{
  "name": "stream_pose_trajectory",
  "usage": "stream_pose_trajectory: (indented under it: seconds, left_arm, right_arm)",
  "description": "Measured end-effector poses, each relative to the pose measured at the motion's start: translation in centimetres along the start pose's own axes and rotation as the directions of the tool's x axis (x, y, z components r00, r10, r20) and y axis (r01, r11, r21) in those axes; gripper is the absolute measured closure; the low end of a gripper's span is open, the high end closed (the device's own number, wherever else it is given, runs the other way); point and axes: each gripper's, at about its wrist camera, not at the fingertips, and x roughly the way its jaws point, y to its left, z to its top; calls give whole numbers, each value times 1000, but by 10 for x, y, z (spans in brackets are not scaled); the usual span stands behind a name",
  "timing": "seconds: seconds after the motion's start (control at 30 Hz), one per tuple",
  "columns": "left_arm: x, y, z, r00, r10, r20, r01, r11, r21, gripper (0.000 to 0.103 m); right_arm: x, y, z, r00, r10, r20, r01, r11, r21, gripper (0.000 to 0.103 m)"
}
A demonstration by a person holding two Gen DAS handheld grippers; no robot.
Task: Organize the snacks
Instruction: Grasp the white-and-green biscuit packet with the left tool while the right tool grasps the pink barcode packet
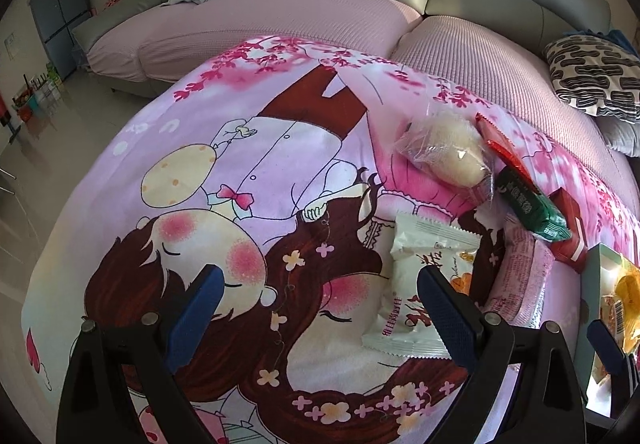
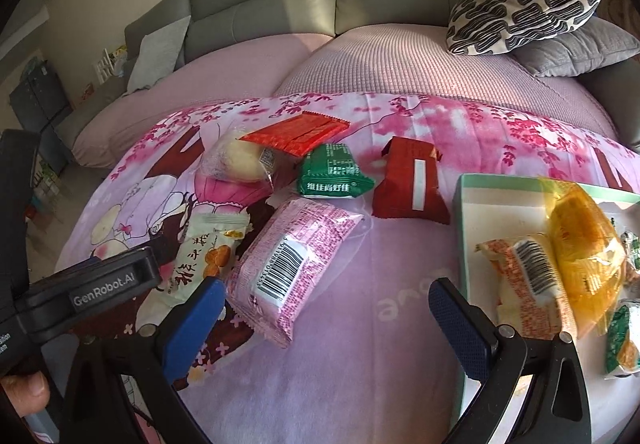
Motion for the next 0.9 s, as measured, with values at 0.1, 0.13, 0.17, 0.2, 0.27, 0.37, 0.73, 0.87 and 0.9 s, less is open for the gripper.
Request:
stream_pose_trajectory:
  seconds: [0.1,0.13,0.17,0.2,0.27,0.37,0.73,0.87,0.9]
  left_arm:
    - [3,3,1,1000,2,-9,-2,1000,-7,6]
    - [4,4,1,1000,9,-10,-9,1000,-12,6]
    - [5,6,2,1000,15,-12,-15,1000,-17,6]
    - [6,8,2,1000,19,-14,-19,1000,-23,6]
    - [8,12,4,1000,22,-17,-23,999,-35,6]
    - [10,16,6,1000,25,-17,-26,999,-46,6]
    - [13,7,7,1000,21,-16,-21,1000,-22,6]
    - [11,2,7,1000,4,-13,-5,1000,-13,6]
    - [11,1,7,1000,0,-13,-1,1000,-10,6]
  right_arm:
    - [8,3,2,1000,8,-6,-8,1000,13,0]
    - [11,4,4,1000,8,-3,-8,1000,18,0]
    - [14,5,6,1000,6,-1,-6,1000,22,0]
    - [16,6,8,1000,1,1,-1,1000,23,0]
    - [20,8,15,1000,-11,18,11,1000,17,0]
    - [25,10,19,999,-18,31,18,1000,13,0]
    - [45,4,14,997,-70,-43,71,997,11,12]
    - [46,5,12,994,-99,-52,99,995,-13,19]
    - [45,4,12,993,-104,-52,103,995,-17,22]
